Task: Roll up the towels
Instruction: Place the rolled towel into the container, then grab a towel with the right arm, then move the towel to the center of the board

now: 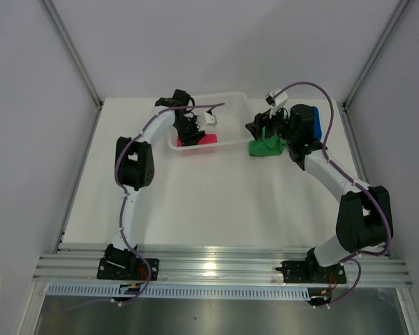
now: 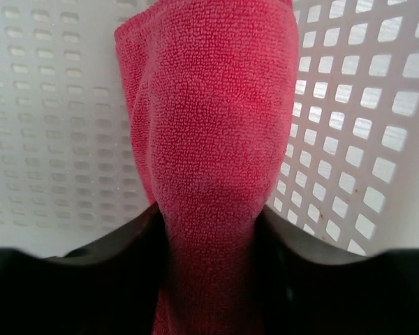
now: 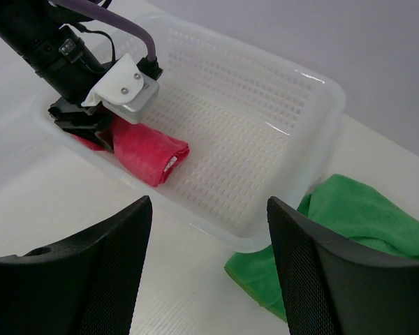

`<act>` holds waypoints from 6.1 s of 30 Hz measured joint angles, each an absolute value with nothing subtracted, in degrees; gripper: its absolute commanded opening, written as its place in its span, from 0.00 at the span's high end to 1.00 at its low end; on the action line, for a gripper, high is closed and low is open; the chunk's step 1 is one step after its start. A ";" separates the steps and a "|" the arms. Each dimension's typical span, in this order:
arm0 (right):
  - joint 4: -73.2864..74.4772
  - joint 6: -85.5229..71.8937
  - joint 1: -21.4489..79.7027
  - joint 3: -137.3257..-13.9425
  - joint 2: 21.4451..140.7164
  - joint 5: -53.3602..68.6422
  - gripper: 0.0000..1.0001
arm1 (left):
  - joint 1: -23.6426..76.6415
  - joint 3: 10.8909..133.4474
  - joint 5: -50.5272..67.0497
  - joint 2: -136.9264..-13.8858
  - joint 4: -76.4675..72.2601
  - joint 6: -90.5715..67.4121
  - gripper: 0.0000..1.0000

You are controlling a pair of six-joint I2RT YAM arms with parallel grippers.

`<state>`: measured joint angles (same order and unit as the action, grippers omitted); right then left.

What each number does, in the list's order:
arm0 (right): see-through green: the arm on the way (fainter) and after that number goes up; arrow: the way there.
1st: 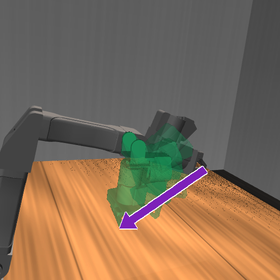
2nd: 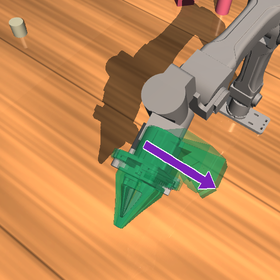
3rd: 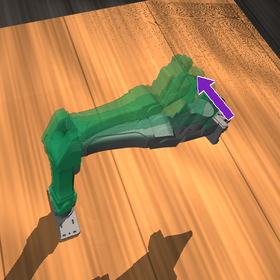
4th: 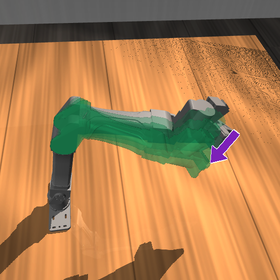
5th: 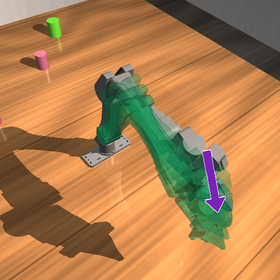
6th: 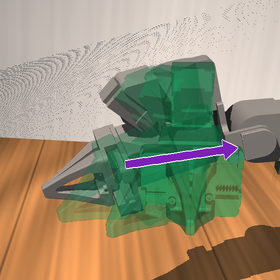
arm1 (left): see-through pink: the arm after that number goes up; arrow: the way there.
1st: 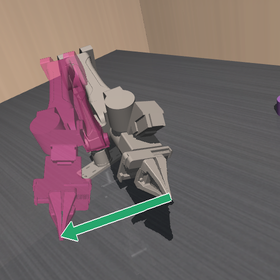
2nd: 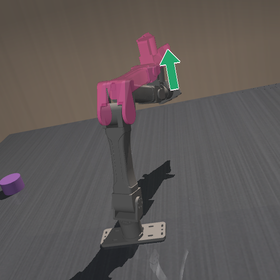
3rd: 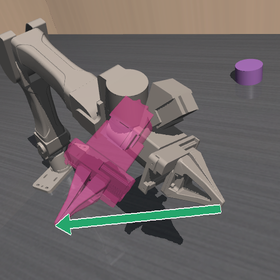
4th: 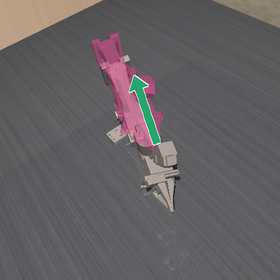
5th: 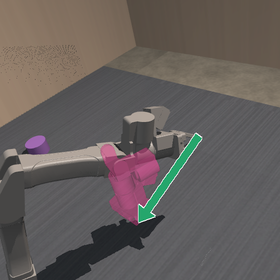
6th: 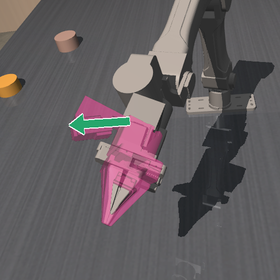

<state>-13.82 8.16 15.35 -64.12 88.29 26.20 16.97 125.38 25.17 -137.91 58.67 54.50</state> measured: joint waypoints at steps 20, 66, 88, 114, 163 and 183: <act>-13.52 8.93 15.35 -64.66 88.29 26.44 0.28 | 17.02 125.47 25.34 -137.97 60.47 59.11 0.34; -0.80 -4.71 14.85 -90.83 115.18 -3.25 0.57 | 3.66 113.99 3.88 -121.43 45.95 15.22 0.64; 3.09 -11.84 15.84 -82.96 118.37 -4.51 0.58 | 6.02 121.71 5.26 -131.37 47.86 11.97 0.55; -0.16 -10.63 9.32 -82.74 110.04 -1.54 0.36 | 6.20 122.76 3.60 -128.53 44.10 14.17 0.40; 1.98 13.78 28.16 -85.62 64.64 -10.28 1.00 | 4.71 83.55 8.16 -74.37 49.21 17.12 0.37; -2.94 -3.88 47.75 -66.30 68.79 -7.42 0.63 | 4.47 81.28 7.09 -66.39 46.72 17.67 0.32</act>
<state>-2.94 -3.88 47.75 -66.30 68.79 -7.42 4.47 81.28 7.09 -66.39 46.72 17.67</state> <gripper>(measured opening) 0.160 0.682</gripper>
